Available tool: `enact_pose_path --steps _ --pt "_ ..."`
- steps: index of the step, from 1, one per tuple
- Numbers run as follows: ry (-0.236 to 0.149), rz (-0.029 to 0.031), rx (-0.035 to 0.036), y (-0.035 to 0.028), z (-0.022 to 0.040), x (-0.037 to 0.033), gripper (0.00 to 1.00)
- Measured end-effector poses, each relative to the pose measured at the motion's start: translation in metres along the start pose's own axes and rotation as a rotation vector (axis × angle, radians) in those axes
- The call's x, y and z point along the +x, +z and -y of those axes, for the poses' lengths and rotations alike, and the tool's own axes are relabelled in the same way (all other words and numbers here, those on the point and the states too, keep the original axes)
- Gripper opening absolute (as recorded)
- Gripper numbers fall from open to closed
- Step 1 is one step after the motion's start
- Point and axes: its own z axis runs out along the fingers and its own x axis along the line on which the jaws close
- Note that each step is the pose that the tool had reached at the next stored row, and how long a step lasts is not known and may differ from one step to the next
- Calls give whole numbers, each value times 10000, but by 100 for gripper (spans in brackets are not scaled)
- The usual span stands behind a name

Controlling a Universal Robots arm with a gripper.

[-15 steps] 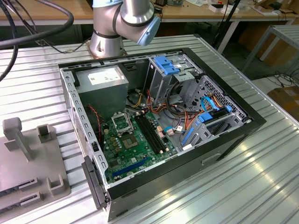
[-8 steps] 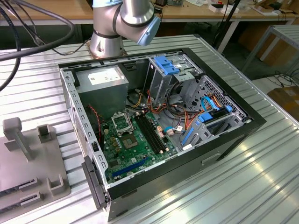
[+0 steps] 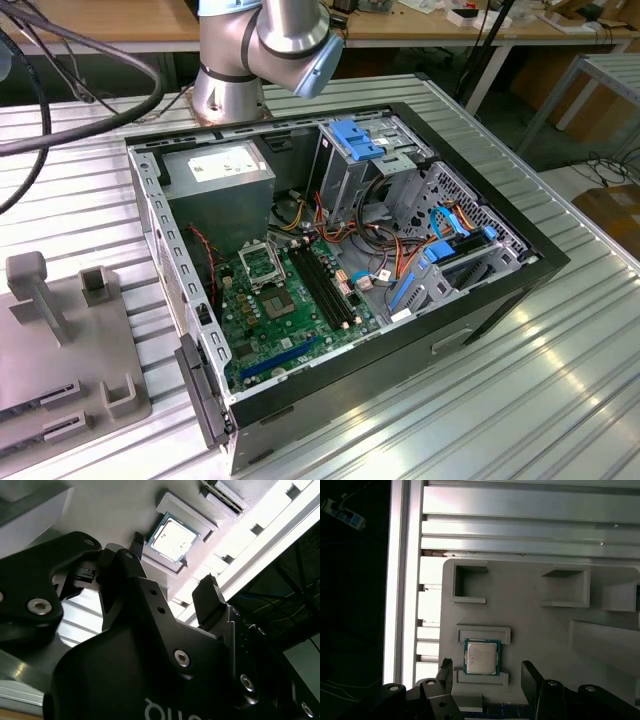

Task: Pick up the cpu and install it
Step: 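Pick up the cpu and move it towards the insertion slot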

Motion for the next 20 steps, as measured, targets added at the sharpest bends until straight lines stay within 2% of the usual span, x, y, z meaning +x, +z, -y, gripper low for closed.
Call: enact_pose_path --steps 12,20 --pt "1 -14 20 241 12 11 66" --pt "1 -15 20 258 12 11 66"
